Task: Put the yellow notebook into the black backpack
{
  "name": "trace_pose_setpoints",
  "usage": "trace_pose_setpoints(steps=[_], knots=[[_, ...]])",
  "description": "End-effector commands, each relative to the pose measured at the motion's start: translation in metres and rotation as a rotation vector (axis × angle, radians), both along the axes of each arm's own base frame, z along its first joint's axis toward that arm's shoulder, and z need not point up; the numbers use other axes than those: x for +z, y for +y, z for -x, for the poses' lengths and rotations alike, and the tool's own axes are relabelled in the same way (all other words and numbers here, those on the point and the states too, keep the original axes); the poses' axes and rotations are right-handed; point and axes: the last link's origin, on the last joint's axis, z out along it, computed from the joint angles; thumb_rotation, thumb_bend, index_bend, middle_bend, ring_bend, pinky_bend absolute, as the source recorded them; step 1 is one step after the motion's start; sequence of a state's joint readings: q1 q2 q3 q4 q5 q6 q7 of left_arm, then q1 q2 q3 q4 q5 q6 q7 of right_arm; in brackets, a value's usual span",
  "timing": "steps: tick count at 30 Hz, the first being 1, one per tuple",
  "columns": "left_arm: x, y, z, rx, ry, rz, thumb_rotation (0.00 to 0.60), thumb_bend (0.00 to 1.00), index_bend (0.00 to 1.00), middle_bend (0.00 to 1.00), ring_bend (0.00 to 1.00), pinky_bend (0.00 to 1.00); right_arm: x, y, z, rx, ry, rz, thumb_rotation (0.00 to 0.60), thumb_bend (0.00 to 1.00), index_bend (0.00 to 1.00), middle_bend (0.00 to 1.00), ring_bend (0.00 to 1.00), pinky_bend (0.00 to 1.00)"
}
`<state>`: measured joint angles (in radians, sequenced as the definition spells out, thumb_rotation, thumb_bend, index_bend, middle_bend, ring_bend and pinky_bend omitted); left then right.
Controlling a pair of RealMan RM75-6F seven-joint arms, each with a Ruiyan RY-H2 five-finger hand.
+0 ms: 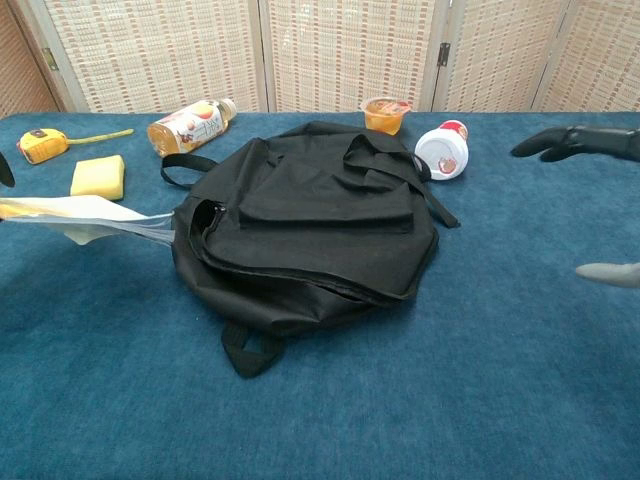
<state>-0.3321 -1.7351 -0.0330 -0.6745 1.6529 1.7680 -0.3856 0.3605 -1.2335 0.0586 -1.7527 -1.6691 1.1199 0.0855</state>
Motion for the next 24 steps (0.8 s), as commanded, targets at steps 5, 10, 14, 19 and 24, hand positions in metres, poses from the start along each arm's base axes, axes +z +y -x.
trace_pose_setpoints(steps=[5,10,14,19,24], knots=[[0.011,-0.002,-0.009,-0.057,-0.009,-0.036,0.6,0.54,0.68,0.51,0.39,0.2,-0.06,-0.031,-0.049,0.021,-0.025,-0.146,0.6,0.27,0.19,0.13,0.12,0.02],[0.015,-0.002,-0.016,-0.087,-0.004,-0.044,0.6,0.54,0.68,0.51,0.39,0.2,-0.087,-0.051,-0.067,0.009,-0.023,-0.189,0.6,0.26,0.2,0.13,0.12,0.03],[0.016,-0.002,-0.019,-0.096,-0.001,-0.048,0.6,0.54,0.68,0.51,0.39,0.2,-0.099,-0.063,-0.077,0.01,-0.01,-0.199,0.6,0.27,0.21,0.13,0.12,0.03],[0.017,-0.002,-0.02,-0.091,0.004,-0.05,0.6,0.54,0.68,0.51,0.39,0.19,-0.111,-0.074,-0.085,-0.001,-0.003,-0.22,0.6,0.27,0.21,0.13,0.12,0.02],[0.017,-0.002,-0.02,-0.087,0.006,-0.051,0.6,0.54,0.68,0.51,0.39,0.19,-0.121,-0.08,-0.092,-0.012,-0.004,-0.247,0.6,0.27,0.21,0.14,0.13,0.03]])
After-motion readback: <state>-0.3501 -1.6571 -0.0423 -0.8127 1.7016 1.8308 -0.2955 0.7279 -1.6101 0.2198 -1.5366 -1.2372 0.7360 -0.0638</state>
